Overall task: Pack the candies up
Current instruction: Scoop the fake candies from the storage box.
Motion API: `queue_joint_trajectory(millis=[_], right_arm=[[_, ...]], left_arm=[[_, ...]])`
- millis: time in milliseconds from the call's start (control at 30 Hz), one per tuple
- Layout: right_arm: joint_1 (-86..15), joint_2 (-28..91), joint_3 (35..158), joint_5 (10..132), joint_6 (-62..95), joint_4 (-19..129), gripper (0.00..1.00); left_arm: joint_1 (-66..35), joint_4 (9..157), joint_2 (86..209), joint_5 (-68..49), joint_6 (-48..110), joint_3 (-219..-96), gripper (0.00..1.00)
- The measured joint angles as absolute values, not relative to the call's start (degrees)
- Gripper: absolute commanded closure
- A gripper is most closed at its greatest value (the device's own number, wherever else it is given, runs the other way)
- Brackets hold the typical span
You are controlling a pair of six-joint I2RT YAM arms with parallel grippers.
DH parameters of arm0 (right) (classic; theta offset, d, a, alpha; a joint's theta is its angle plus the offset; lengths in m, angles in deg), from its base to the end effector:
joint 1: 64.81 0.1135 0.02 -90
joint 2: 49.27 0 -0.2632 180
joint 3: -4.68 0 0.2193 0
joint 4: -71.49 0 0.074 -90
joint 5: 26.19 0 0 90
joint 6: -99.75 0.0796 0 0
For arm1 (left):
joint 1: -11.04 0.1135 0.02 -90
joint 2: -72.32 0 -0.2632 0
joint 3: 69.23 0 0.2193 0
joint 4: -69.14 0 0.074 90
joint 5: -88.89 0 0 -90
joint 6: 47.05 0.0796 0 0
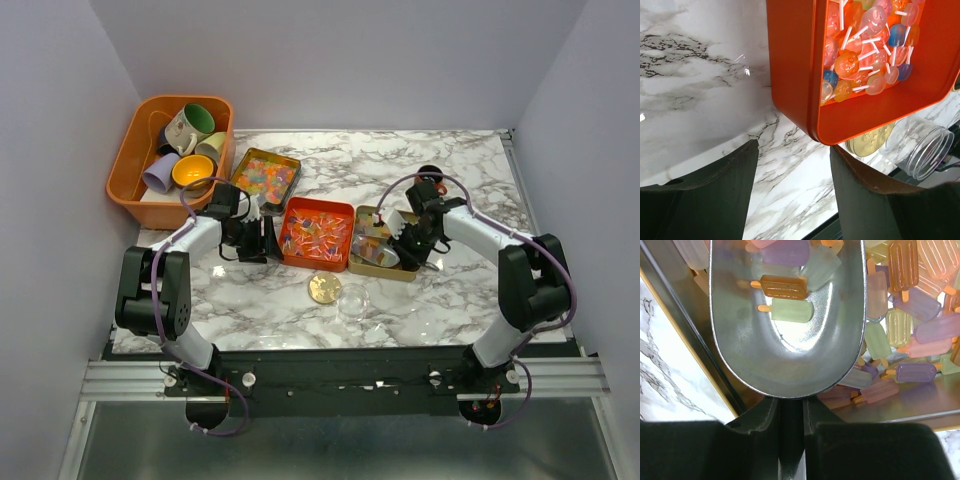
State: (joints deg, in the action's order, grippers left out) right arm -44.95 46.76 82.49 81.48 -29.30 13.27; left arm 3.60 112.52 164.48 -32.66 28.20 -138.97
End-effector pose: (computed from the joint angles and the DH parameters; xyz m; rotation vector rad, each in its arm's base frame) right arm 0.2656 0.1216 0.1610 -1.4393 2.4421 0.3782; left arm 0.2829 -0.0790 0.1635 -0.0090 2.7131 -0.8625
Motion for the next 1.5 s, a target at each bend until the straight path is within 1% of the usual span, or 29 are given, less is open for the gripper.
queue_joint_trajectory(millis=[233,500,833,1033,1367,1500], right_arm=[[-45.7,44.8,80.2,82.5,-27.7,15.7,0.99],[-47.3,38.8,74.6,84.7,-25.6,20.4,0.99],[-49.6,35.7,71.3,86.3,-24.7,24.4,0.99],[-51.1,33.8,70.9,86.7,-24.8,24.5,0.99],[-52.9,27.0,70.3,92.0,-24.4,24.7,0.99],[-52.9,24.0,71.9,93.3,-28.5,19.8,0.99]], left_arm=[[3.9,113.3,164.5,-32.6,29.0,-139.0,0.31],[4.2,114.8,164.5,-32.6,30.5,-139.1,0.31],[4.2,116.9,165.1,-32.6,32.6,-140.0,0.31],[4.2,117.3,165.1,-32.6,33.1,-140.0,0.31],[4.9,120.3,165.1,-32.8,36.5,-141.6,0.28],[5.4,120.1,165.1,-33.1,36.4,-142.0,0.27]])
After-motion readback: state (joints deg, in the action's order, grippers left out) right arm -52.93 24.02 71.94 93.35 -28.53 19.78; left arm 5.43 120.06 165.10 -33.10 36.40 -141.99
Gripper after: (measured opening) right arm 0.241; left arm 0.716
